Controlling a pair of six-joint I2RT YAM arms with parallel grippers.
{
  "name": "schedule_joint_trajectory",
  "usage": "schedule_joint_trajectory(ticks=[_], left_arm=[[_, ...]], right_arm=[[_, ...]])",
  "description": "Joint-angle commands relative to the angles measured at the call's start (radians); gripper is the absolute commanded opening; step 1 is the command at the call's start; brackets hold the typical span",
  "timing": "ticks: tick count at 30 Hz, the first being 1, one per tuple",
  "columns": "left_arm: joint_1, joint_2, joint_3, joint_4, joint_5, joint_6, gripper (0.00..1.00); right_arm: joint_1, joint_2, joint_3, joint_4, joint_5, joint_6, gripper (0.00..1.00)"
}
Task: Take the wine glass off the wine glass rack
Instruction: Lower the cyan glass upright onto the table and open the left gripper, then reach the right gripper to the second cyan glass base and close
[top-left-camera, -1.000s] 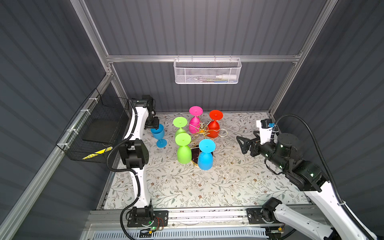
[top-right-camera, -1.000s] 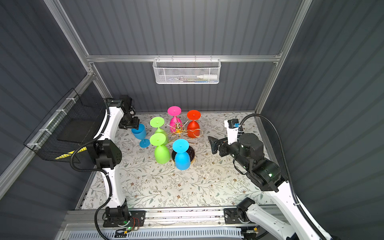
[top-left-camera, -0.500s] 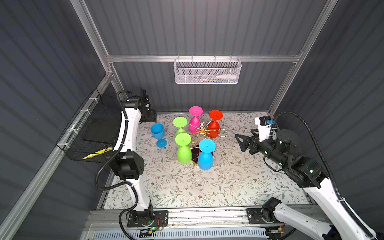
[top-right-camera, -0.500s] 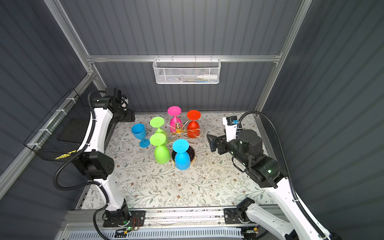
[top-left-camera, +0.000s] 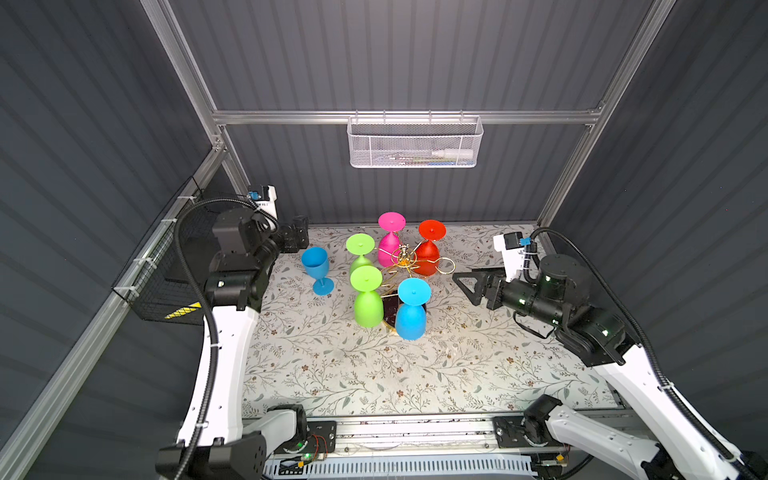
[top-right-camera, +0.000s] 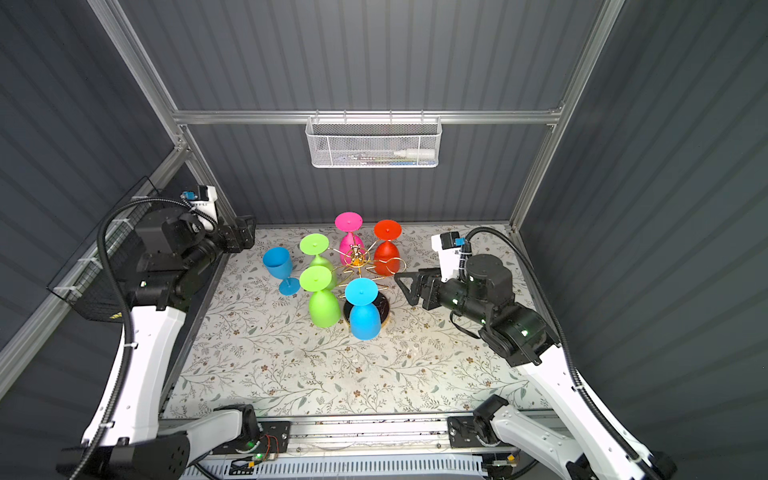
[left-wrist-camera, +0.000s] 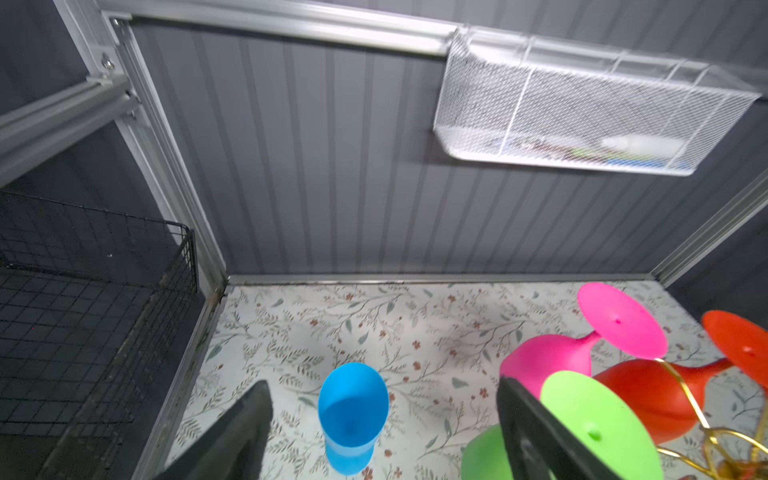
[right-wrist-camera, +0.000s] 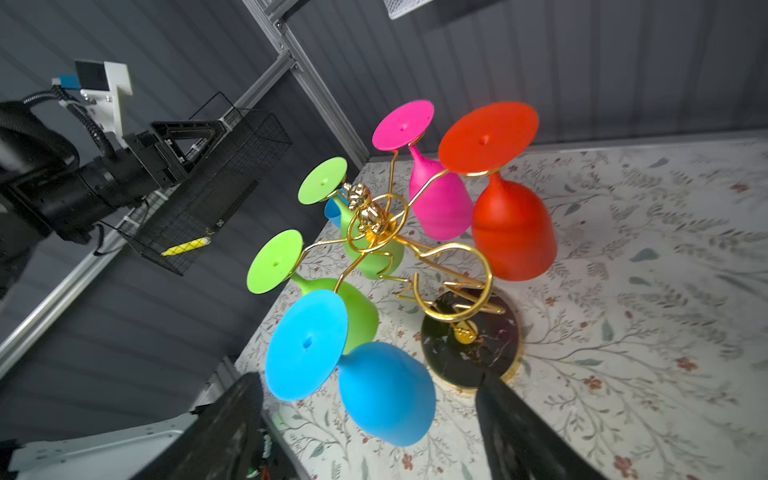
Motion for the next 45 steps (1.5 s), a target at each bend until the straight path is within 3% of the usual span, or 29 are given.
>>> schedule_joint_trajectory(ticks=[1, 14, 29, 45], left_arm=[[0.006, -0.06, -0.111, 0.266, 0.034, -0.05, 0.89], [0.006, -0.133, -0.175, 0.281, 0.014, -0.064, 0.91], [0.006, -0.159, -0.208, 0.278, 0.013, -0.04, 0.92], [0.006, -0.166, -0.21, 0.265, 0.005, -0.024, 0.93]], right_arm=[[0.001, -0.002, -0.048, 0.086, -0.115, 0.167, 0.79], [0.047, 0.029, -0.169, 0.258, -0.181, 0.406, 0.58], [0.131, 0.133, -0.149, 0.322, -0.158, 0.455, 0.48], [0.137, 0.146, -0.144, 0.328, -0.149, 0.481, 0.17]])
